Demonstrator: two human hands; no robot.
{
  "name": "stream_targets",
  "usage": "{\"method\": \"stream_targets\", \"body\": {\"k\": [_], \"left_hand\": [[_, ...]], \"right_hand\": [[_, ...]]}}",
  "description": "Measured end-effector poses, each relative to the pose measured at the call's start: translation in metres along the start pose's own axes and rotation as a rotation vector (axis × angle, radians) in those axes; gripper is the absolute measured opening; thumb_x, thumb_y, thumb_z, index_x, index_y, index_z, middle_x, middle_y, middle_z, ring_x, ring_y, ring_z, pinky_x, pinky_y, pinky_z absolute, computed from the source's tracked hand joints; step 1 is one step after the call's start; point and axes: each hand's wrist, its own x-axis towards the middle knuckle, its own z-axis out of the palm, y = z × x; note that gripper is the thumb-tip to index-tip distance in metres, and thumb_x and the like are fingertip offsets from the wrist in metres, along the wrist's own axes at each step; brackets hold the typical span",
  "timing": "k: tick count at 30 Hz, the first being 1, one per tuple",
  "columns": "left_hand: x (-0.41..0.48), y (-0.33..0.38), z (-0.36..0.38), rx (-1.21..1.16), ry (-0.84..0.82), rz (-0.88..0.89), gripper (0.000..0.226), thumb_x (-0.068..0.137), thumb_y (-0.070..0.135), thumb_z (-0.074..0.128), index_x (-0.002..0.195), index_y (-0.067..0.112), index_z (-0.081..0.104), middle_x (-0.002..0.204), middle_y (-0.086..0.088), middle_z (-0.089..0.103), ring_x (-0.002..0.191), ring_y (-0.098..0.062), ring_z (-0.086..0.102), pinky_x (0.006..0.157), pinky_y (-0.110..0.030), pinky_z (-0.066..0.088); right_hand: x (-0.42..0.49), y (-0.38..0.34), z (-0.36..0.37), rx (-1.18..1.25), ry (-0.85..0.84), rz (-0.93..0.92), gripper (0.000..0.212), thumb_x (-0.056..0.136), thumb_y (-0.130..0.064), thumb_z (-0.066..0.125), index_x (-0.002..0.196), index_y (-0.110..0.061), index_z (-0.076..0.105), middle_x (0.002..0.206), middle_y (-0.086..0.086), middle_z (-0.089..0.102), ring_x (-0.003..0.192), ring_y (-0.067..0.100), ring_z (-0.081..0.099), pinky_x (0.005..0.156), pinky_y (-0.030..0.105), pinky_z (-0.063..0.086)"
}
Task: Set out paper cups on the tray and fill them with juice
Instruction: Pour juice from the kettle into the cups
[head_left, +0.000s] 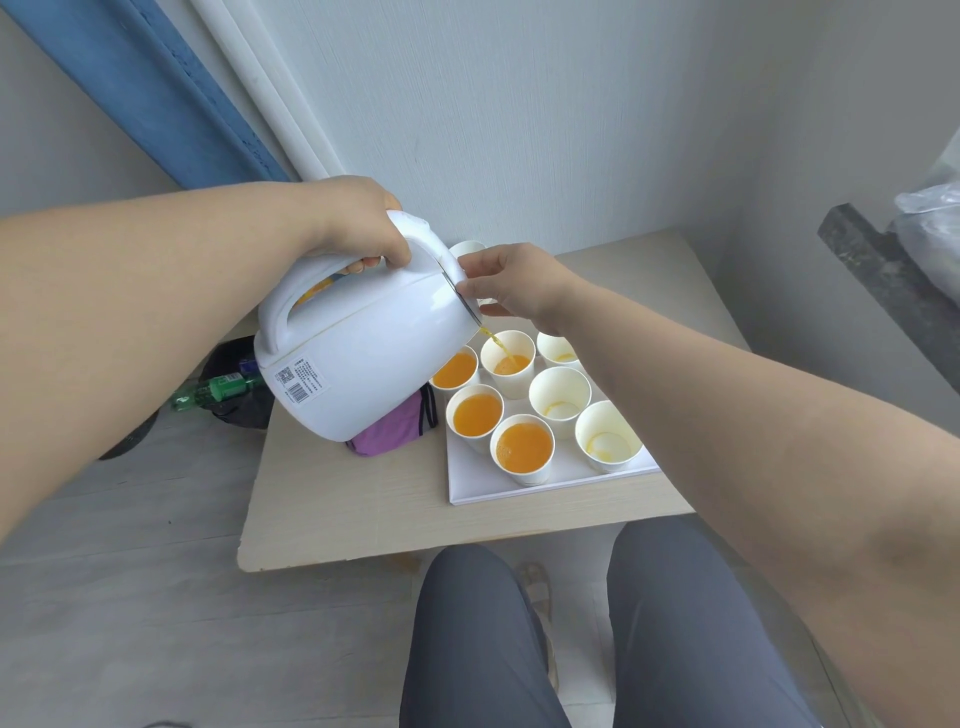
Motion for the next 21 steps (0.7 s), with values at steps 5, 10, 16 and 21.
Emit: {"method": "stream_targets", "body": {"k": [5,10,16,21], "left_hand": [[0.0005,0.0012,0.0009,0.015,-0.004,0.001,0.008,0.077,0.012,0.063,0.074,0.012,0.055,0.064,-0.006,0.058,0.053,-0.022,0.052,0.056,-0.025,0.041],[0.0015,0.0027,0.0017,0.037,-0.003,0.004,0.007,0.078,0.013,0.063,0.076,0.011,0.056,0.065,-0.005,0.059,0.053,-0.021,0.053,0.059,-0.027,0.044],[0.0018,0.0035,0.0003,0.070,-0.002,0.024,0.008,0.078,0.013,0.063,0.075,0.011,0.056,0.063,-0.005,0.058,0.052,-0.020,0.053,0.057,-0.026,0.042],[0.0008,0.0032,-0.0007,0.072,-0.003,0.026,0.006,0.078,0.012,0.063,0.078,0.009,0.057,0.062,-0.005,0.058,0.051,-0.021,0.052,0.057,-0.026,0.041]], "right_hand": [[-0.0034,-0.0001,0.0003,0.014,-0.002,-0.007,0.031,0.087,-0.004,0.065,0.118,-0.006,0.065,0.129,0.020,0.057,0.095,0.015,0.055,0.084,0.025,0.051],[-0.0046,-0.0007,-0.0002,0.040,-0.009,0.009,0.031,0.087,-0.004,0.065,0.118,-0.006,0.065,0.116,0.012,0.065,0.094,0.015,0.058,0.084,0.025,0.052],[-0.0066,-0.0018,-0.0001,0.077,-0.021,0.015,0.029,0.088,-0.004,0.065,0.116,-0.008,0.067,0.104,0.003,0.065,0.091,0.013,0.060,0.082,0.023,0.052],[-0.0061,-0.0032,0.0013,0.075,-0.013,0.021,0.028,0.087,-0.003,0.065,0.114,-0.009,0.067,0.105,0.004,0.065,0.094,0.015,0.060,0.090,0.029,0.052]]}}
